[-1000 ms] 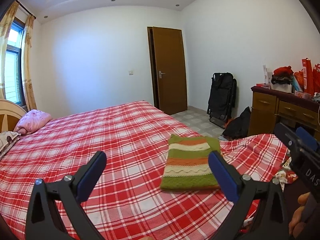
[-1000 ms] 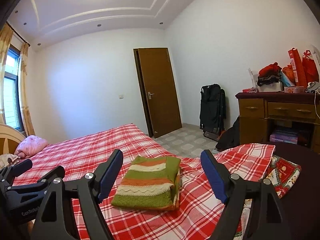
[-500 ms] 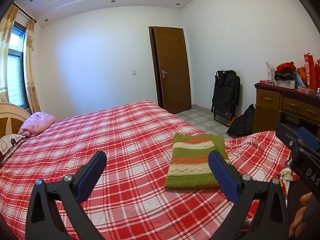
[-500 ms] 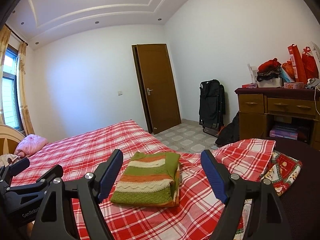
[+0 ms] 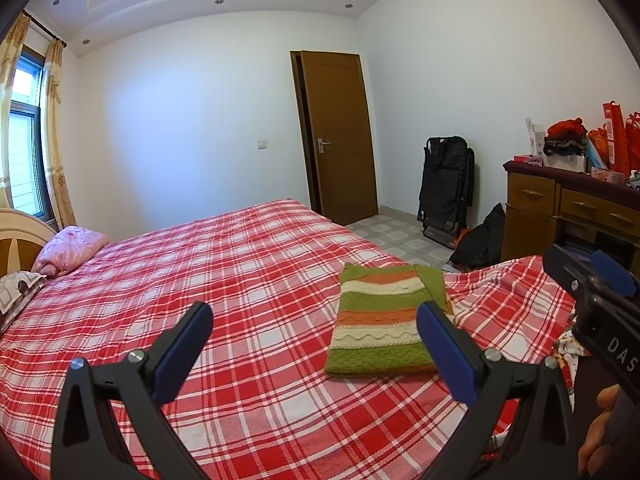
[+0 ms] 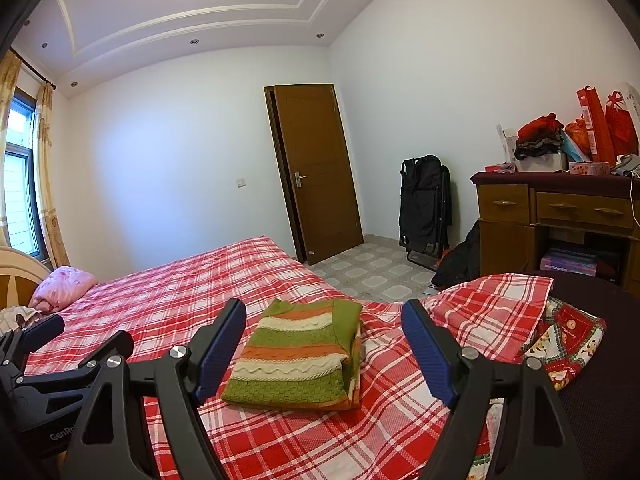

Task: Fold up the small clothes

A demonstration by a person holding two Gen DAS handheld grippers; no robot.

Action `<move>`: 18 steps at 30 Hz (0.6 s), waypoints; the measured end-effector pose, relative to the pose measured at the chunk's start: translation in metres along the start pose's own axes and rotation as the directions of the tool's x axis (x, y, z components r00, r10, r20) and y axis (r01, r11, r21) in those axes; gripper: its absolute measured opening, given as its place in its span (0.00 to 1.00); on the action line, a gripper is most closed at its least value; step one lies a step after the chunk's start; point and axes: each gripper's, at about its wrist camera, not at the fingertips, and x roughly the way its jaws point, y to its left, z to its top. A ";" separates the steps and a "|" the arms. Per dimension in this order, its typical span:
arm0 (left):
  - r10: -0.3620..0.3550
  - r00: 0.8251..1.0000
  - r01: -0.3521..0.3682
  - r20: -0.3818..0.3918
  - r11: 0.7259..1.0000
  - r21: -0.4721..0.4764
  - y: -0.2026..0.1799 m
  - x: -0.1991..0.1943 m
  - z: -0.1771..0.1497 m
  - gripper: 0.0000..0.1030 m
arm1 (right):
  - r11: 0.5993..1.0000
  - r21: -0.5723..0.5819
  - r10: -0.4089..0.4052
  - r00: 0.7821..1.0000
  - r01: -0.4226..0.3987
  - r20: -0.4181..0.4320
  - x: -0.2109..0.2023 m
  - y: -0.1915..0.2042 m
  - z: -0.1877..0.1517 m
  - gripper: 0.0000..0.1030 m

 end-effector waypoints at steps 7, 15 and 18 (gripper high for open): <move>0.002 1.000 -0.002 0.006 1.000 0.011 -0.001 0.001 -0.001 1.00 | 1.000 0.002 -0.002 1.000 0.002 0.002 0.000 0.000 0.000 0.78; -0.002 1.000 0.002 -0.002 1.000 0.017 -0.003 0.004 -0.002 1.00 | 1.000 0.012 -0.008 1.000 0.007 0.011 -0.001 -0.003 -0.001 0.78; -0.011 1.000 0.011 -0.008 1.000 0.015 -0.004 0.005 -0.001 1.00 | 1.000 0.014 -0.012 1.000 0.012 0.021 -0.002 -0.004 -0.001 0.78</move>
